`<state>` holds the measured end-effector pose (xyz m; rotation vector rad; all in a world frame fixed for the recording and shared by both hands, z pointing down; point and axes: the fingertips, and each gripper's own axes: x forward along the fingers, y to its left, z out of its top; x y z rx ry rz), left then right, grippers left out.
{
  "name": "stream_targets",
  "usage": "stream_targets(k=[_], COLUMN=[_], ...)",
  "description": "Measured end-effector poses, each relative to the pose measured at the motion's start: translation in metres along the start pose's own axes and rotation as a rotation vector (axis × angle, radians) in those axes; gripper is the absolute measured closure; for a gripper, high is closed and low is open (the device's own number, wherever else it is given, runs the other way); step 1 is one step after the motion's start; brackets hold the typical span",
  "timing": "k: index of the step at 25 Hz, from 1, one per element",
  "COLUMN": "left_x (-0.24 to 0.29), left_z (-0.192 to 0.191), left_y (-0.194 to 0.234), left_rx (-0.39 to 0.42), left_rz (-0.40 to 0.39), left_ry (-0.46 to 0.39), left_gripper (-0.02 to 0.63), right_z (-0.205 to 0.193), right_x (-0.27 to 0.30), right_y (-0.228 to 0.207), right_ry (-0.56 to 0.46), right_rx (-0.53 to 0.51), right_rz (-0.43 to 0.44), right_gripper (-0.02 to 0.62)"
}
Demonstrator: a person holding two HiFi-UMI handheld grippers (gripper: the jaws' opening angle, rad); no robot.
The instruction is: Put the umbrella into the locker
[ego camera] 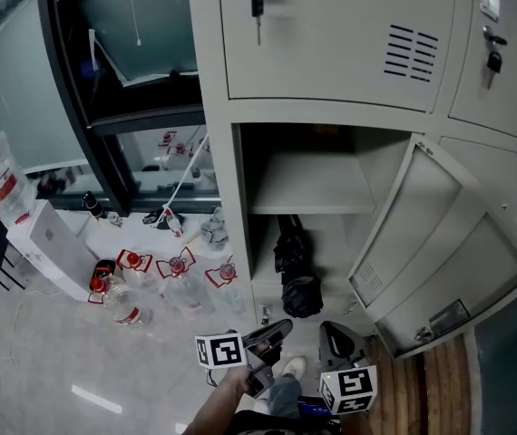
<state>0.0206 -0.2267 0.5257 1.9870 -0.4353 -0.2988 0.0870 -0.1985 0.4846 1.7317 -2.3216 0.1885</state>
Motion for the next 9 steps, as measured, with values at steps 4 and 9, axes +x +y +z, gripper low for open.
stream_targets(k=[4, 9], left_x=[-0.001, -0.0028], left_z=[0.0015, 0.0039], left_y=[0.0005, -0.0001], left_rx=[-0.006, -0.023], left_rz=[0.001, -0.008], left_ry=[-0.002, -0.012], left_gripper=[0.592, 0.592], right_z=[0.0012, 0.0029], right_x=[0.0003, 0.0001], right_y=[-0.0011, -0.0032], right_ry=[-0.006, -0.008], right_rx=[0.0, 0.004], right_rz=[-0.009, -0.019], right_gripper=[0.595, 0.595])
